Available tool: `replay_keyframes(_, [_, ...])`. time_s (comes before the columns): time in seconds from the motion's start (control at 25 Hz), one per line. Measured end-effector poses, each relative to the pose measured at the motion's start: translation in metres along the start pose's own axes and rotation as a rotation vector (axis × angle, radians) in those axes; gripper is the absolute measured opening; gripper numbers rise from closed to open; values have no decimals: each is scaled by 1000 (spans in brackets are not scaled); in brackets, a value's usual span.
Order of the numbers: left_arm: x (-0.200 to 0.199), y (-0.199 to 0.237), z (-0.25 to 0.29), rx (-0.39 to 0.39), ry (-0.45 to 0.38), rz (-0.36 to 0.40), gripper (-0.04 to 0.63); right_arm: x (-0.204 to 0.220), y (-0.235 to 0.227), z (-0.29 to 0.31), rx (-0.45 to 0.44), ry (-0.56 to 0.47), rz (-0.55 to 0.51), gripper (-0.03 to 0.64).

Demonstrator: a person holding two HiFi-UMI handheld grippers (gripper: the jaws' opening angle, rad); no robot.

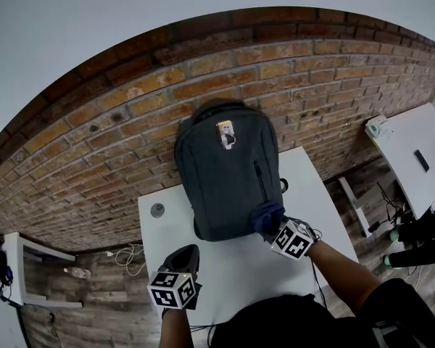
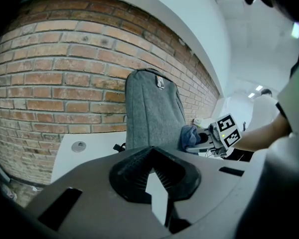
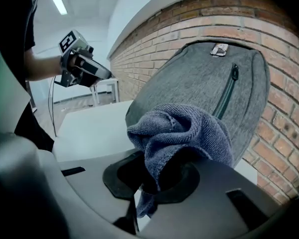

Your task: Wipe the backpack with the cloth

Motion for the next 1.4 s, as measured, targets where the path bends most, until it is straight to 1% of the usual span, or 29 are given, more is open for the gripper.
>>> replay_keyframes(0.08, [3,3,-3,-6,3,-6,-6,1,5,6,-20,10,22,37])
replay_keyframes(0.2, [7,8,-8,-17,6,-14,-6,-7,15,14,-76,-3,74,35])
replay_keyframes(0.4, [12,14,-16,-33,7,-26,-6,-30,34,32,-126,-12,36,37])
replay_keyframes(0.64, [16,24,-25,-54,10,-48,-6,-62,49,45,-177,-65,53,36])
replay_keyframes(0.8, [16,31,-26,-66,7,-57,-6,-76,46,43,-181,-74,58,37])
replay_keyframes(0.96, [14,31,-22,-61,3,-55,-6,-89,39,36,-183,-109,84,37])
replay_keyframes(1.28, [10,34,-16,-59,-3,-62,-8,-129,0,19,-131,-157,152,37])
replay_keyframes(1.4, [8,34,-14,-56,-7,-64,-6,-148,-20,14,-84,-177,177,37])
Point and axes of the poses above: the fingertips, and each gripper's own axes: z forward along the fingers, y to its left, x out of its underside, the point moved 4 cm from there along -z, backward along the fingers, and after that the axes turned 3 degrees about y, right-handed, at the moved point
